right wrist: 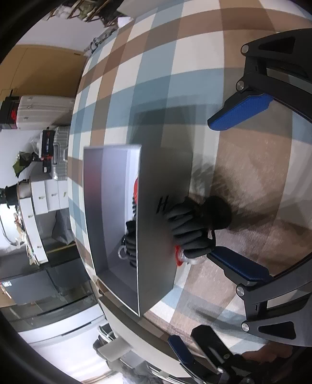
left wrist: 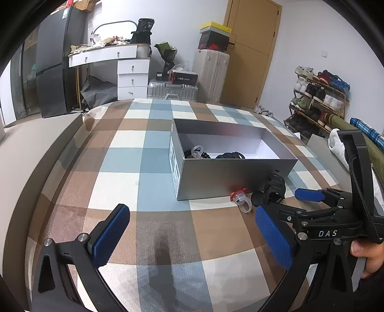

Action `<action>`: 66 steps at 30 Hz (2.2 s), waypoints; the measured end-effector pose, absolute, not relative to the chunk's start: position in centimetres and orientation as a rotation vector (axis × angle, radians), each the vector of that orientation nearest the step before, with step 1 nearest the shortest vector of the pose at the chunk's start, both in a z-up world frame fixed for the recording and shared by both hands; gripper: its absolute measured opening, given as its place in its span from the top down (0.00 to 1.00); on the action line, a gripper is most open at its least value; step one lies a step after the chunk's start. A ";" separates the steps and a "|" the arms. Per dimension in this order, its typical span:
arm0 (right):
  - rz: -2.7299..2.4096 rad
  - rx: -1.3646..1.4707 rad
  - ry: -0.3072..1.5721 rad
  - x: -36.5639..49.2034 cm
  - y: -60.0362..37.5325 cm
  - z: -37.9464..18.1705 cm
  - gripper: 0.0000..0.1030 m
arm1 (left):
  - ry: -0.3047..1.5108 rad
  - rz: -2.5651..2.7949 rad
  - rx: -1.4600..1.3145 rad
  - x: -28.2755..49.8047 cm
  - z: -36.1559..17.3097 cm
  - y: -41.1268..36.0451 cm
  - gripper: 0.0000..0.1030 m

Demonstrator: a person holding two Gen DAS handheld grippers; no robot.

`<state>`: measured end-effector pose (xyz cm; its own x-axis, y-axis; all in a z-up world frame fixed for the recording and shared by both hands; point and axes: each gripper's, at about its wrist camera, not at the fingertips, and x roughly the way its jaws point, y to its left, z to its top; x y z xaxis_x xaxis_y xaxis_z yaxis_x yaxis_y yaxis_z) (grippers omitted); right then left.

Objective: Organize jewelry
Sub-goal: 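Move the open right tool down around the black coiled hair tie, then close the right tool on the black coiled hair tie, then grasp the second red-capped clear item with the left tool while the right tool holds the hair tie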

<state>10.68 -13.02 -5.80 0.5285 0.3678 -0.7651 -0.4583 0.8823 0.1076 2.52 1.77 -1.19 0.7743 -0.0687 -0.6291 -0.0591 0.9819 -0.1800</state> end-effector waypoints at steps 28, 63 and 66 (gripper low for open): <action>0.624 -0.130 0.845 10.0 -10.1 -5.2 0.56 | 0.701 -0.006 -0.209 2.8 -1.3 1.9 0.01; 0.666 0.076 0.734 8.1 -18.9 -1.4 0.57 | 0.839 0.004 -0.062 5.1 -2.6 -2.5 0.01; 0.672 0.079 0.732 8.0 -18.9 -1.2 0.57 | 0.855 0.005 -0.083 5.7 -2.7 -2.7 0.01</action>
